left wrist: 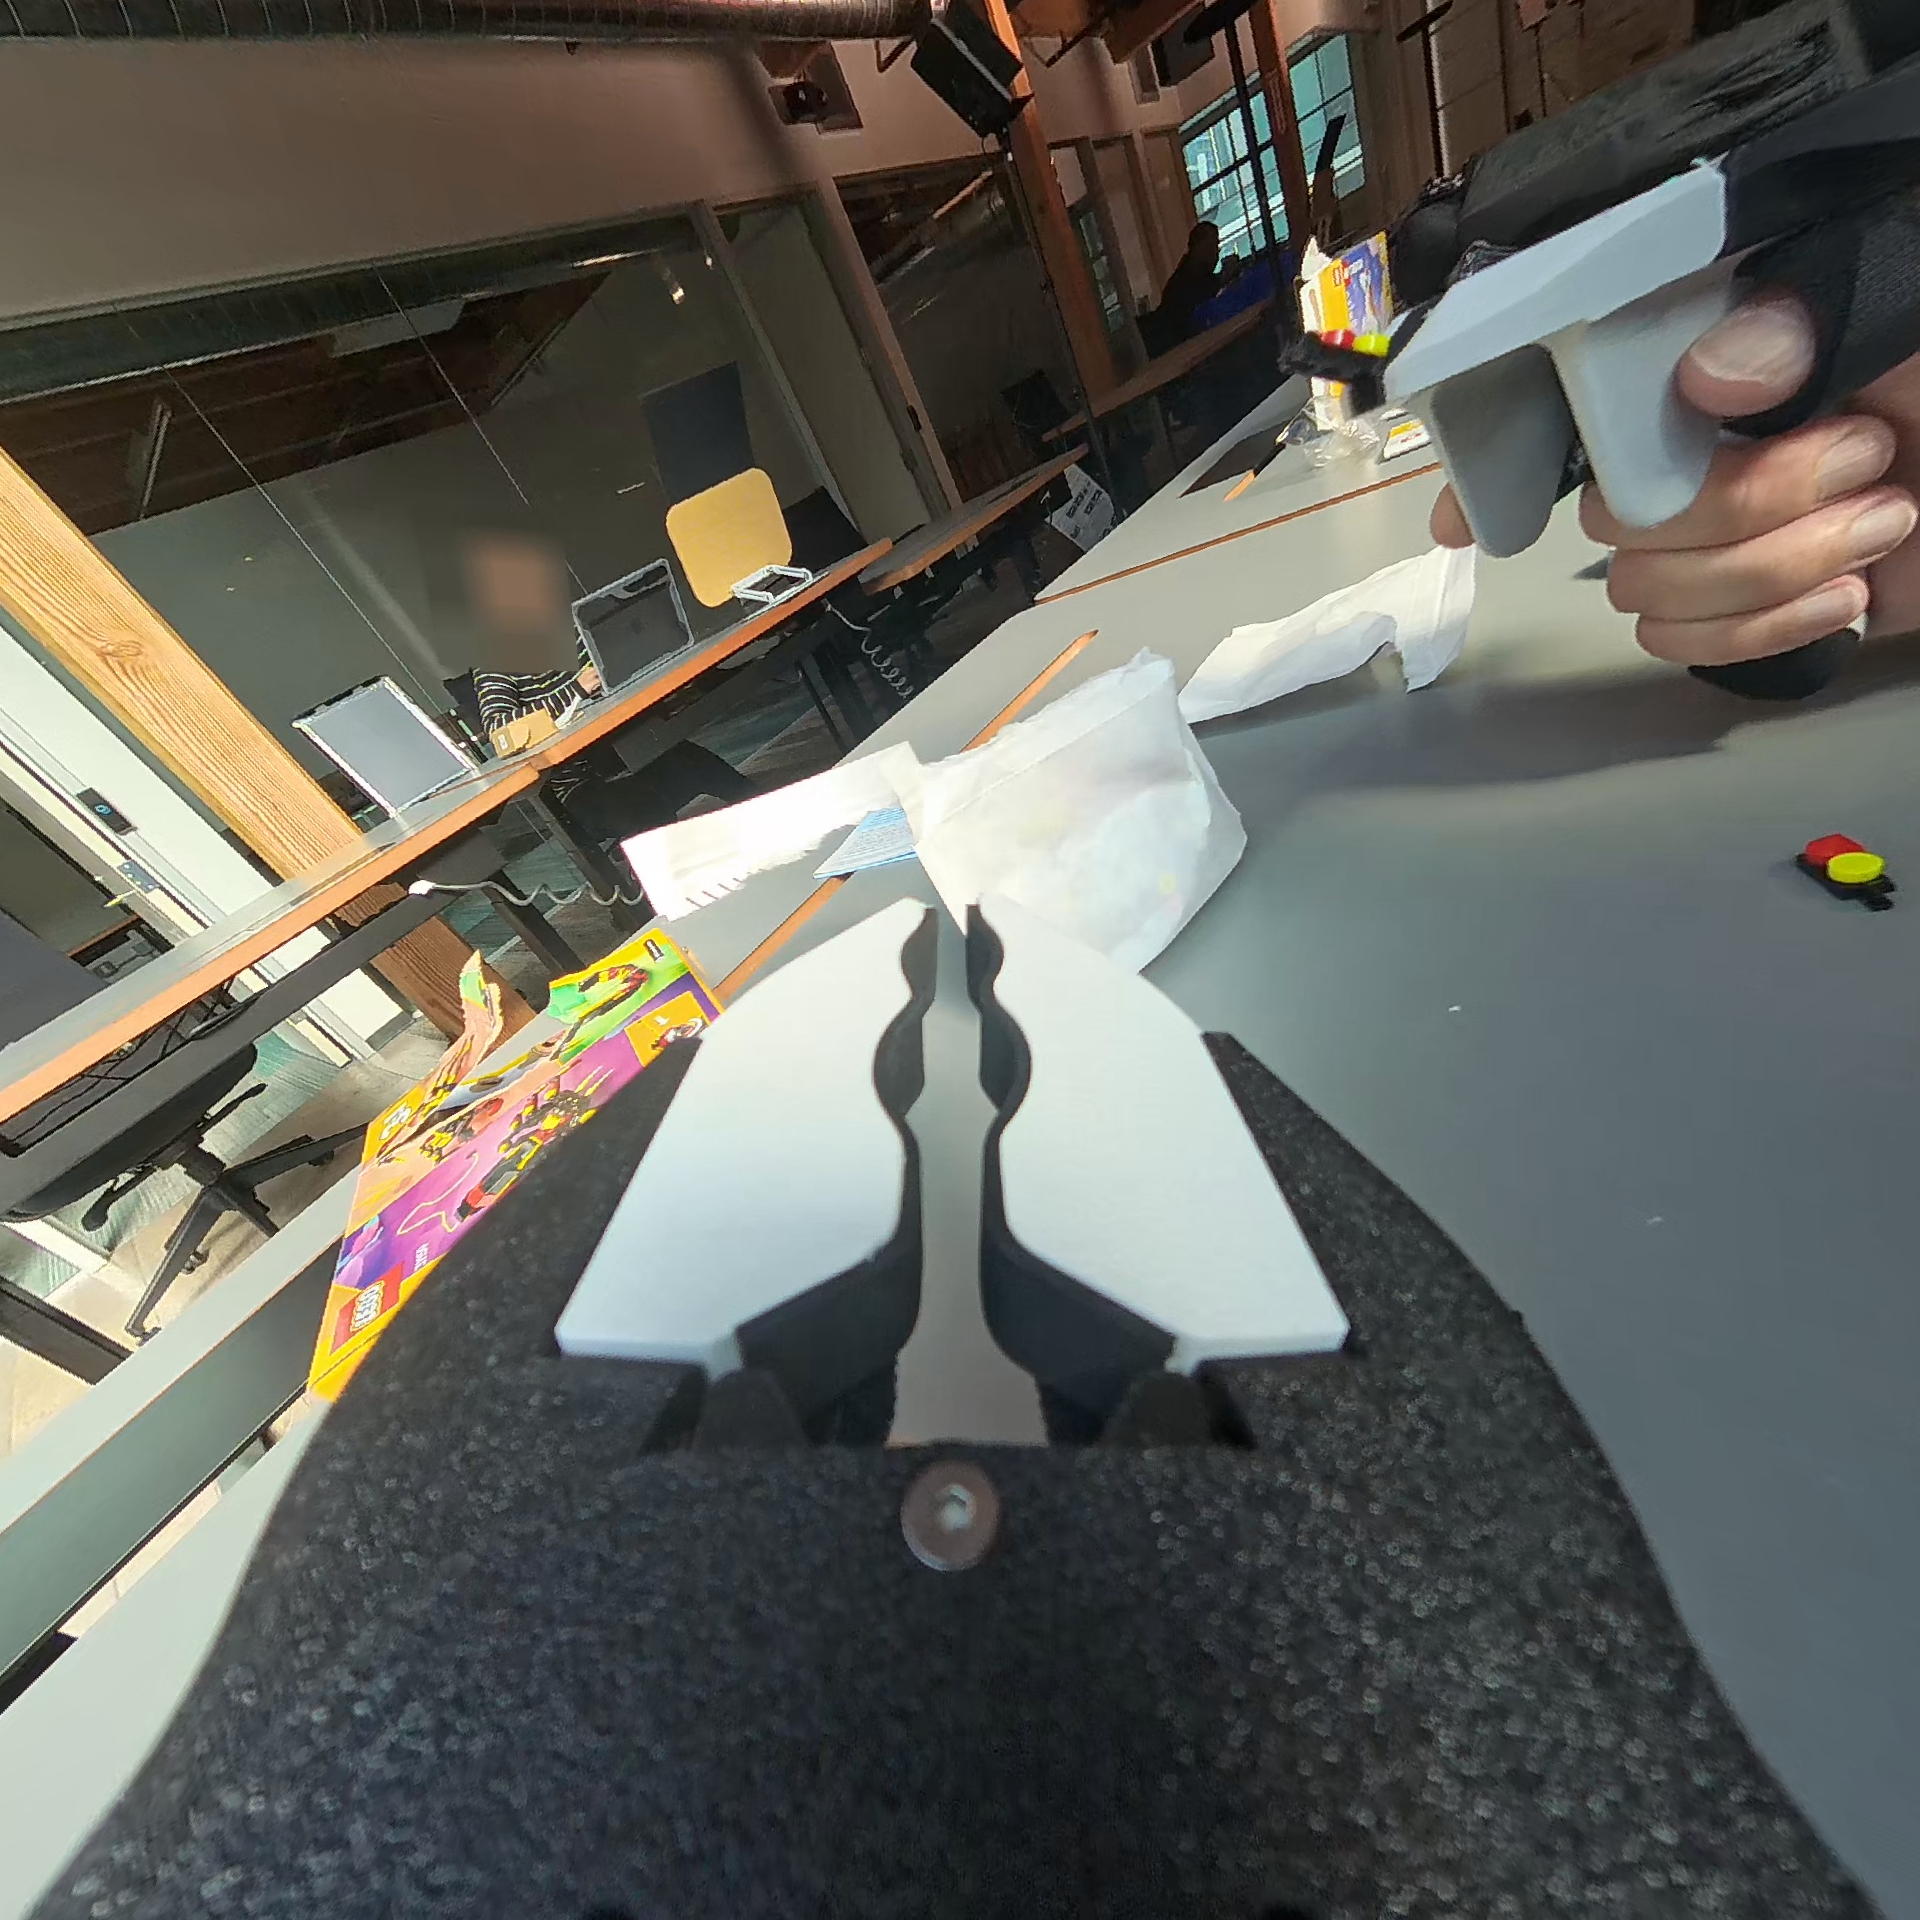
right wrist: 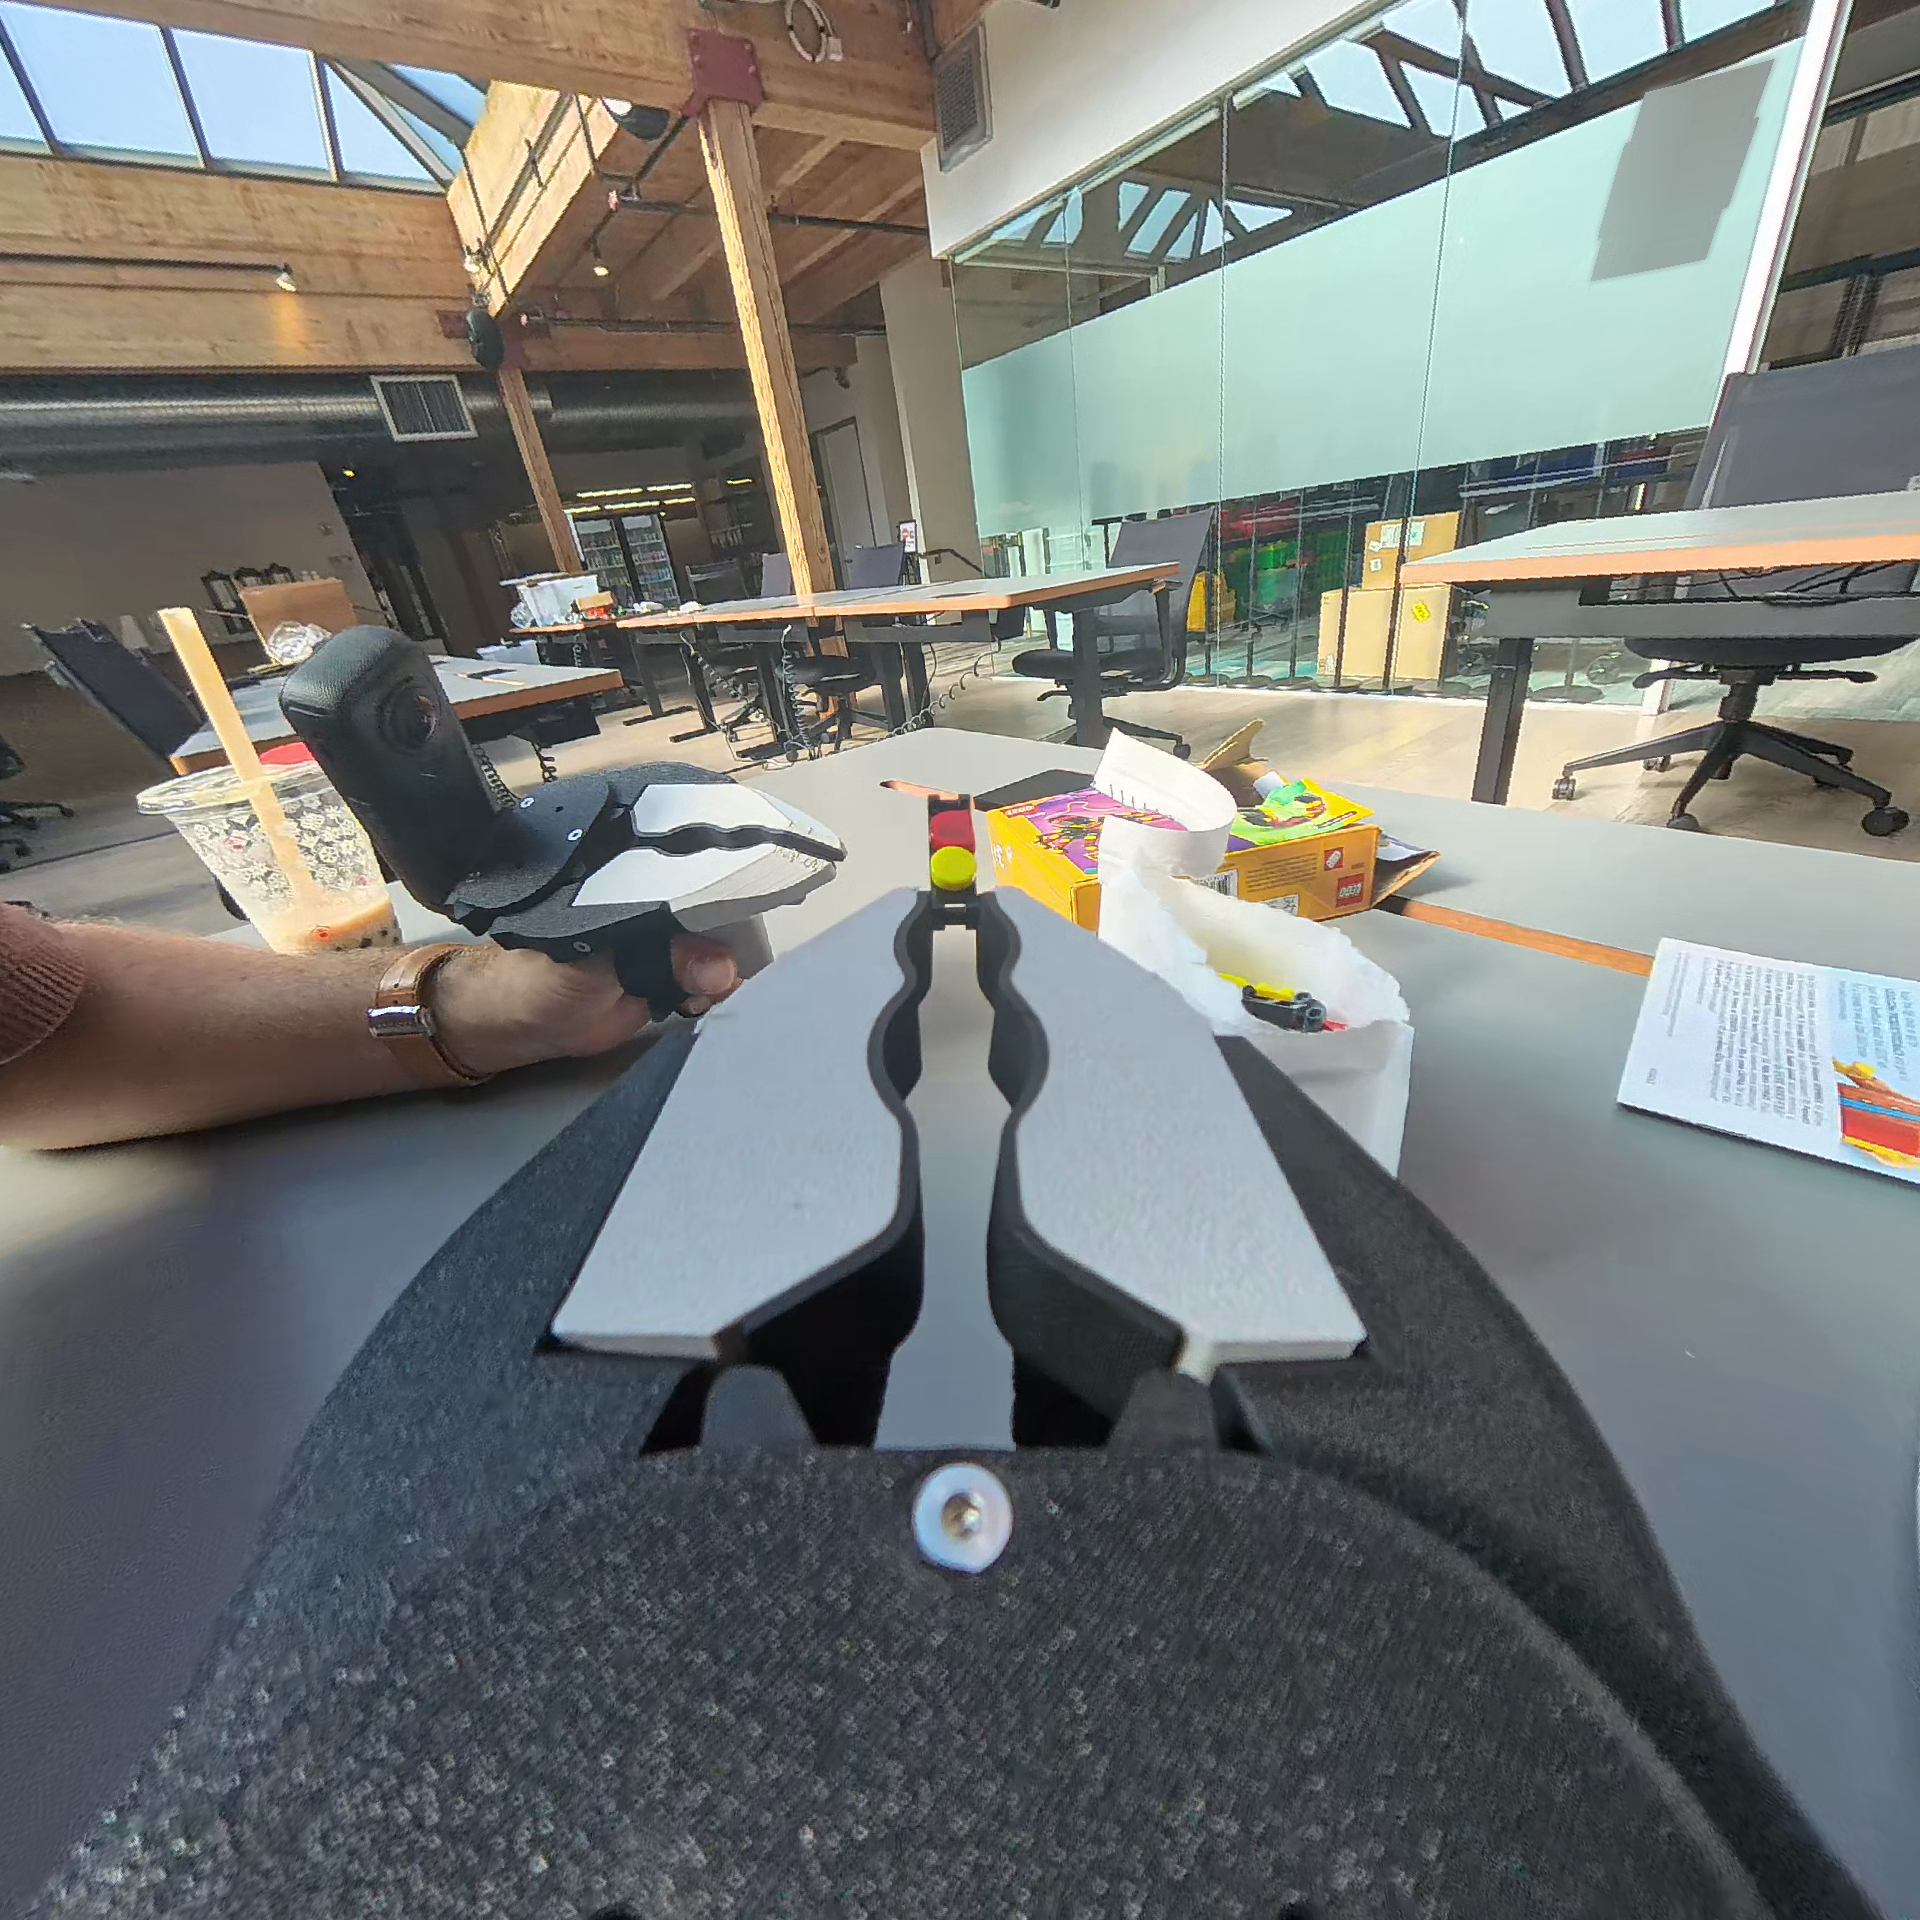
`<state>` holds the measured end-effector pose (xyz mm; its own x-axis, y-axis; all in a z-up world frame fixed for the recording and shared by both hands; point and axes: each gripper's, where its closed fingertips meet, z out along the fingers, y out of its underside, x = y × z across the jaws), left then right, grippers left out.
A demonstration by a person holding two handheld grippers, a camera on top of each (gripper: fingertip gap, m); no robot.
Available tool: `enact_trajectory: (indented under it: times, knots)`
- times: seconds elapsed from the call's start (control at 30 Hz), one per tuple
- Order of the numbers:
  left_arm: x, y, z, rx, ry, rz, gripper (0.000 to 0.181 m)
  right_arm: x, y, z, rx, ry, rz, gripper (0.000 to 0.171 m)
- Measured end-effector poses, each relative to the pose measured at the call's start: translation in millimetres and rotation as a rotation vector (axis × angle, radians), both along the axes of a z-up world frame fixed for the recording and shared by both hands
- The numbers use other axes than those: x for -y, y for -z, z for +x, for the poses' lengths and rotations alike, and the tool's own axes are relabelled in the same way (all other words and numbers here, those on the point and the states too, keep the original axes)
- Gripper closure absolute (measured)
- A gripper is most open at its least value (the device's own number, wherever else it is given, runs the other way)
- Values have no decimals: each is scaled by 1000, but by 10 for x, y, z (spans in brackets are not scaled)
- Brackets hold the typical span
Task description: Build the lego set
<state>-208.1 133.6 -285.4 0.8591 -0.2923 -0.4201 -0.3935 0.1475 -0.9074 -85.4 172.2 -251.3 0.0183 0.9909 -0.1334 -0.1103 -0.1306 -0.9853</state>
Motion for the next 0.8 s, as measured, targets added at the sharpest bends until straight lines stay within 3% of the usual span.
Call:
enact_trajectory:
  times: [0.8]
  knots:
    - [19,-2,109,-5,52,3,177,196,115,-125,75,-29,78,163]
